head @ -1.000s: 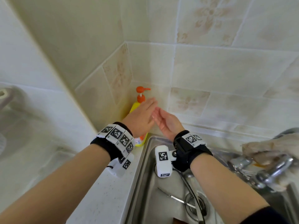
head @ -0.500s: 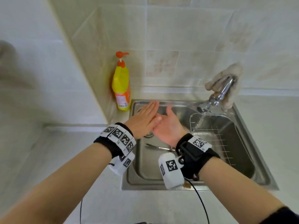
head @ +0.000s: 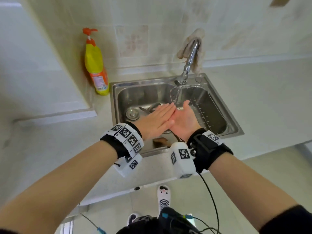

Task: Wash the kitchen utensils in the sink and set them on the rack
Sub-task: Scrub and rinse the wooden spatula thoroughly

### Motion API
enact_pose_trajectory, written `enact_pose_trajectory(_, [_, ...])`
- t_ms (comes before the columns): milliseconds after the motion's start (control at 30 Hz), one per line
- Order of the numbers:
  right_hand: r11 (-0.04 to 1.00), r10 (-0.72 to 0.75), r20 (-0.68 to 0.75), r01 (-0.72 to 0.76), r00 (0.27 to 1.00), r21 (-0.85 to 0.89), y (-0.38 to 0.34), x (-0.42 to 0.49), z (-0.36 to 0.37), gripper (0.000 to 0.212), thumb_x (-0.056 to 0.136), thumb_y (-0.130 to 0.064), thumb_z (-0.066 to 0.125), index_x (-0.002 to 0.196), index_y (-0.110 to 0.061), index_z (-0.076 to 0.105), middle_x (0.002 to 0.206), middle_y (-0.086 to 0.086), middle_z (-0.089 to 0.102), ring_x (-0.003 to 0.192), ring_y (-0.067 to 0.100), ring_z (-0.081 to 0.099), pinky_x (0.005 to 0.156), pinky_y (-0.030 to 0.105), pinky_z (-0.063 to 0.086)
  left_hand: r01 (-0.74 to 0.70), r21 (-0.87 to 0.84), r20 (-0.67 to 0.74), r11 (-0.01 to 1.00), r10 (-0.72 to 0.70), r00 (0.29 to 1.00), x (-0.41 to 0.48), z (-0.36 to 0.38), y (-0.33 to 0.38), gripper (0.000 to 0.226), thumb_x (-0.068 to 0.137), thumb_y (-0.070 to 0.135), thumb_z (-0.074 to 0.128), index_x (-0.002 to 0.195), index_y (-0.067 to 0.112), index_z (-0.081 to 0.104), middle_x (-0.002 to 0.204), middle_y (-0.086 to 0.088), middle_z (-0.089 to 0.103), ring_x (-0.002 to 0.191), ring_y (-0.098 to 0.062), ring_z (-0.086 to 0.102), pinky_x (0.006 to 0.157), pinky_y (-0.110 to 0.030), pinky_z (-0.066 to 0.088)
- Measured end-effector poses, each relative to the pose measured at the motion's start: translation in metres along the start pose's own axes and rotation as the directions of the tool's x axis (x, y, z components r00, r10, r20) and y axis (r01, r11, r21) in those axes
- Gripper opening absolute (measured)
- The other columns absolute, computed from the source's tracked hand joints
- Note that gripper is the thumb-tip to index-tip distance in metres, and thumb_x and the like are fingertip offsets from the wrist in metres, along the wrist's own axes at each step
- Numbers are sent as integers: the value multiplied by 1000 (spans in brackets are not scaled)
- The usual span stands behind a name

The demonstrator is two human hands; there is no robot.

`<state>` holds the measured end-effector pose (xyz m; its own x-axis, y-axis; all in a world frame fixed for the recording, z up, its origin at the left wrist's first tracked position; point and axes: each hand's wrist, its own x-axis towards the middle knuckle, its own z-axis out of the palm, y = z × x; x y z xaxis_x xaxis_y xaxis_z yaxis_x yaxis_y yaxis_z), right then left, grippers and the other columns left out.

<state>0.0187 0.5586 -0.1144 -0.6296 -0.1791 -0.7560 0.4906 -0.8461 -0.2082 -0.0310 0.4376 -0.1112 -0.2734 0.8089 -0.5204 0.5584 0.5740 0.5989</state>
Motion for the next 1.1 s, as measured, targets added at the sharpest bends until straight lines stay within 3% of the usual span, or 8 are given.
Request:
enact_pose_trajectory(133, [998, 29, 92, -24, 995, -62, 24, 0, 19, 64, 98, -51, 11, 136, -8, 39, 126, 5, 54, 118, 17, 50, 85, 26, 51, 115, 38, -75, 993, -112, 991, -12, -15, -12, 57, 101, 38, 14, 148, 13, -6, 157, -2, -10, 144, -8, -9, 110, -16, -11])
enact_pose_trajectory(300, [997, 24, 71, -19, 997, -76, 10, -4, 32, 76, 96, -58, 7, 140, -1, 34, 141, 15, 44, 130, 27, 43, 101, 37, 41, 85, 95, -130, 992, -72, 989, -34, -21, 6, 59, 101, 38, 16, 148, 12, -7, 157, -1, -11, 144, -8, -11, 115, -22, -11])
enact_pose_trajectory(400, [977, 74, 200, -31, 977, -211, 23, -14, 46, 75, 94, -61, 6, 125, -7, 47, 117, 8, 63, 108, 18, 60, 82, 29, 53, 177, 98, -242, 979, -150, 959, -52, -29, 4, 57, 101, 38, 14, 148, 14, -5, 158, -2, -7, 144, -7, -8, 114, -20, -10])
enact_pose_trajectory(567, [966, 77, 175, -30, 982, -258, 11, -28, 65, 94, 88, -70, 3, 141, 3, 31, 141, 20, 43, 130, 29, 42, 101, 38, 36, 201, 135, -291, 970, -155, 944, -80, -24, 29, 58, 101, 38, 14, 147, 14, -11, 155, 3, -15, 136, 1, -17, 109, -17, -17])
enact_pose_trajectory(700, [925, 221, 305, -100, 926, -366, 45, -39, 84, 79, 90, -66, 8, 119, -8, 53, 106, 9, 67, 99, 19, 64, 86, 30, 52, 348, 61, -371, 936, -302, 878, -110, -27, 19, 57, 100, 38, 13, 148, 14, -5, 158, -2, -8, 144, -8, -8, 114, -21, -10])
enact_pose_trajectory(900, [926, 256, 260, -159, 931, -343, 30, -30, 102, 97, 84, -75, 9, 146, -1, 22, 145, 24, 34, 132, 34, 38, 103, 45, 36, 370, 49, -376, 928, -326, 867, -142, -16, 31, 61, 100, 38, 19, 148, 12, -7, 157, -2, -12, 144, -11, -12, 115, -23, -10])
enact_pose_trajectory(1000, [856, 218, 217, -79, 952, -512, 38, -27, 99, 82, 92, -62, 15, 144, 0, 26, 142, 23, 40, 123, 31, 48, 88, 35, 50, 351, -133, -318, 927, -375, 871, -158, -8, 26, 55, 100, 32, 32, 149, 11, 18, 156, -3, 14, 143, -13, 15, 116, -23, 9])
enact_pose_trajectory(1100, [540, 39, 142, 98, 989, -836, 42, -35, 105, 42, 100, -26, 37, 127, 5, 45, 122, 20, 57, 106, 27, 58, 82, 29, 50, 482, -295, -294, 825, -558, 776, -172, -9, 10, 35, 100, 26, 37, 118, 4, 56, 112, -10, 61, 100, -17, 56, 86, -24, 44])
